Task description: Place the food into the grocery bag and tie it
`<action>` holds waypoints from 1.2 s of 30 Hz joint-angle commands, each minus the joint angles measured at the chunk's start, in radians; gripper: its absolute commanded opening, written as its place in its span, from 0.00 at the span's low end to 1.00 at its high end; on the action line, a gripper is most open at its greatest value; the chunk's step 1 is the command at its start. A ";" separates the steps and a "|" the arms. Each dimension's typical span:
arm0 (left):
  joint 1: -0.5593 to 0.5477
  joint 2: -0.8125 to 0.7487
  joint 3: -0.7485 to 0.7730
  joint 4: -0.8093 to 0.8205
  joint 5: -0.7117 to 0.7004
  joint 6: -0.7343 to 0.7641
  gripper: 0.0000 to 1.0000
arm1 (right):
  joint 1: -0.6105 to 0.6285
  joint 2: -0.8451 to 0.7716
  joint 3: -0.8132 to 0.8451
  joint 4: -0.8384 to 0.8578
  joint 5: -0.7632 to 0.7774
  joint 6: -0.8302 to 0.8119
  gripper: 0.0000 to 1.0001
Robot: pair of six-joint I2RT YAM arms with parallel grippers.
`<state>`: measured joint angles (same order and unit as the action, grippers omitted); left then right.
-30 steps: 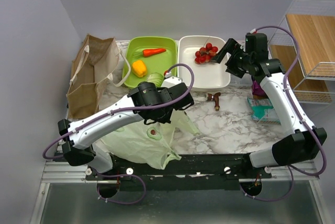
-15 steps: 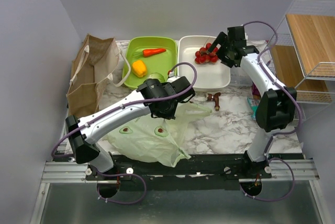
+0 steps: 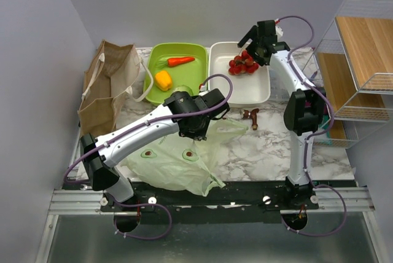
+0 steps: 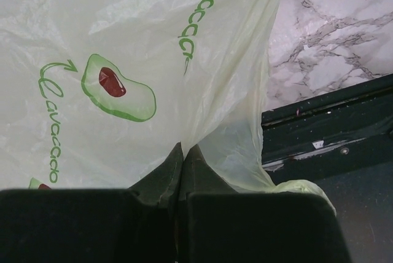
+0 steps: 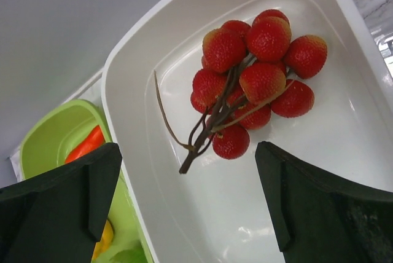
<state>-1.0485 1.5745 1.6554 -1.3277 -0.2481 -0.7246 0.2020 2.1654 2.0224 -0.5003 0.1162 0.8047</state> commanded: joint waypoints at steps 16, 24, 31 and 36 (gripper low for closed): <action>0.094 -0.014 -0.029 0.046 0.072 0.156 0.00 | 0.063 0.256 0.264 -0.193 0.172 0.033 0.78; 0.103 -0.021 -0.051 0.057 0.084 0.171 0.00 | 0.062 0.287 0.277 -0.179 0.175 0.024 0.53; 0.108 -0.024 -0.057 0.064 0.082 0.167 0.00 | 0.063 0.282 0.265 -0.170 0.172 0.010 0.37; 0.110 -0.017 -0.051 0.064 0.085 0.168 0.00 | 0.062 0.267 0.262 -0.169 0.156 -0.010 0.20</action>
<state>-0.9463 1.5745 1.6047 -1.2758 -0.1818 -0.5663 0.2668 2.4329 2.2581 -0.6781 0.2554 0.8165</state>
